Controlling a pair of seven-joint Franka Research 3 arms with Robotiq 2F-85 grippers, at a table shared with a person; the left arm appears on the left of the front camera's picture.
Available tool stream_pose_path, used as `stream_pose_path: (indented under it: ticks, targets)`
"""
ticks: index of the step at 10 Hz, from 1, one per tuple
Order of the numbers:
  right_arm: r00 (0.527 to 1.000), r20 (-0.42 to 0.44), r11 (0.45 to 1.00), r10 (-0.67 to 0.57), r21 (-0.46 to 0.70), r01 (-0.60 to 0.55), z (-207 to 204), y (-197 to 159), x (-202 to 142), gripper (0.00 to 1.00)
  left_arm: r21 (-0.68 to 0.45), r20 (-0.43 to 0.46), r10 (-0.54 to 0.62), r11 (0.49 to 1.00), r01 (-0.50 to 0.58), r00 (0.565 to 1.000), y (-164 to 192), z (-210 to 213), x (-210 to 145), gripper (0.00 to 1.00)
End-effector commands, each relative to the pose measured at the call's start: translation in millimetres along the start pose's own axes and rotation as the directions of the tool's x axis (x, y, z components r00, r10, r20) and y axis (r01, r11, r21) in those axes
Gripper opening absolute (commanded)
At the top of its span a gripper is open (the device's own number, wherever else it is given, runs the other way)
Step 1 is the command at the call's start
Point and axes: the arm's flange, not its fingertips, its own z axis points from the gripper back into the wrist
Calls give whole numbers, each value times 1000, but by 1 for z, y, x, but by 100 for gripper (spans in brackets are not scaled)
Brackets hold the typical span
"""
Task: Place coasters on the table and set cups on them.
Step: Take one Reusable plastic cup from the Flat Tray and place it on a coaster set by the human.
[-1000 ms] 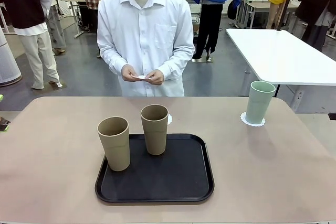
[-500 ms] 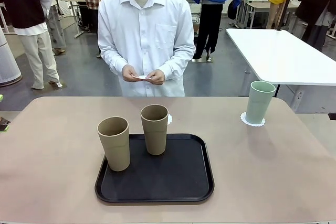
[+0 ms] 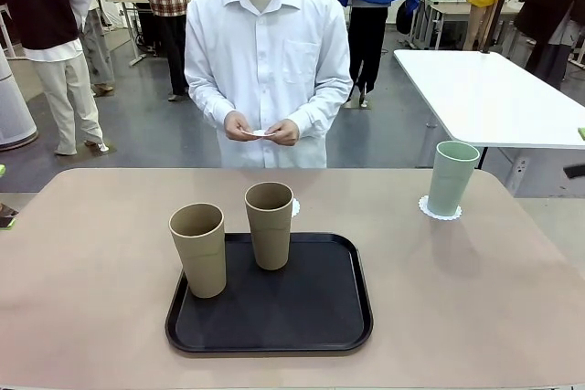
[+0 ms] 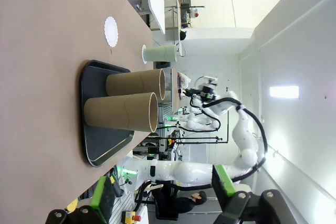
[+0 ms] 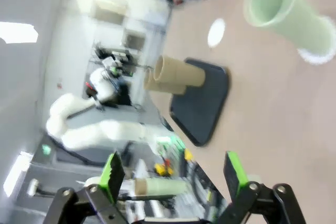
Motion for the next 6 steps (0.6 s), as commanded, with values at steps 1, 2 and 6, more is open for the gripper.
stream_pose_path:
  ticks: [1,2,6]
  targets:
    - [962,-147,949,230,-184,-255,-36,68,24,100,-15,5,-8,1000,8,1000,-1,1,0,100]
    - [912,-256,896,320,-231,-379,-74,110,35,100,-15,5,-8,1000,8,1000,-1,1,0,100]
    - [657,-605,650,450,-282,-705,-248,187,33,100,-15,5,-8,1000,8,1000,-1,1,0,100]
